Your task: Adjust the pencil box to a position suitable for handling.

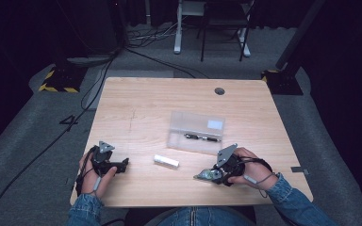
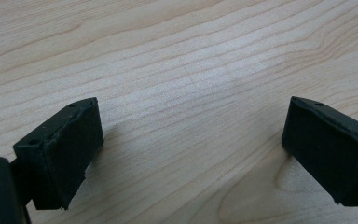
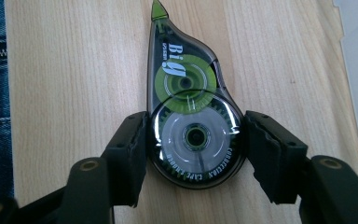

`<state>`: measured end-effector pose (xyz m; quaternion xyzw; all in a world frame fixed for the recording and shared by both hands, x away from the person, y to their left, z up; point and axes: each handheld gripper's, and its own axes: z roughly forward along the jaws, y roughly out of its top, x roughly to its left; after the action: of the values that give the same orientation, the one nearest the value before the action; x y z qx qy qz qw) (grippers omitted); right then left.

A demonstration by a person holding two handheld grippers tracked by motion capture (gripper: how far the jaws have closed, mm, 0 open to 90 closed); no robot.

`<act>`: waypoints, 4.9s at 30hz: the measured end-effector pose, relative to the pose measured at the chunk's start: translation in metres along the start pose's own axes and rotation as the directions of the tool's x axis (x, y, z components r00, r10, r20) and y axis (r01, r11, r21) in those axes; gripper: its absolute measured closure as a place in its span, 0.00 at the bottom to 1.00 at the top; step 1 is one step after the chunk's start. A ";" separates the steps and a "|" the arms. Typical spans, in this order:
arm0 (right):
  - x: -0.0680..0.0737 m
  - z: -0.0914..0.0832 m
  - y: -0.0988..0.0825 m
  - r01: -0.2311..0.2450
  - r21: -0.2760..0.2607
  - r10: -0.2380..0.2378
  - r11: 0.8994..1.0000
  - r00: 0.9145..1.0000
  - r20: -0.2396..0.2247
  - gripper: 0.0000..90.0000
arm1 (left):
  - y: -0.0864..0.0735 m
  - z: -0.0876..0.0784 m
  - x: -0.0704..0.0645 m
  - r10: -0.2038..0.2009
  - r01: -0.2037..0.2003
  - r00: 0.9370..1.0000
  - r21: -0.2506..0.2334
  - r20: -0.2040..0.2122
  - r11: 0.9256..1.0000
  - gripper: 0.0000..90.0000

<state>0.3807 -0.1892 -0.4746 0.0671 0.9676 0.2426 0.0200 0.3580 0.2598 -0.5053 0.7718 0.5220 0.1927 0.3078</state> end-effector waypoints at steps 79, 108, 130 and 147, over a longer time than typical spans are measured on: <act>-0.095 -0.045 0.022 -0.074 -0.157 0.103 0.985 0.978 0.180 0.47 | 0.000 0.000 0.000 -0.001 0.001 1.000 -0.001 0.000 1.000 0.06; -0.103 -0.013 0.021 -0.125 -0.010 0.125 0.992 0.988 0.094 0.47 | 0.000 0.000 0.000 0.000 0.000 1.000 0.000 0.000 1.000 0.06; -0.101 -0.011 0.021 -0.144 0.003 0.143 0.990 0.988 0.052 0.47 | 0.000 0.000 0.000 0.000 0.000 1.000 -0.001 0.000 1.000 0.06; -0.102 -0.009 0.018 -0.205 -0.027 0.206 0.978 0.978 0.035 0.42 | 0.000 0.000 0.000 0.000 0.000 1.000 -0.001 0.000 1.000 0.06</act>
<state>0.4831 -0.1914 -0.4575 0.1712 0.9520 0.2533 0.0139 0.3581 0.2598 -0.5053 0.7716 0.5221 0.1927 0.3080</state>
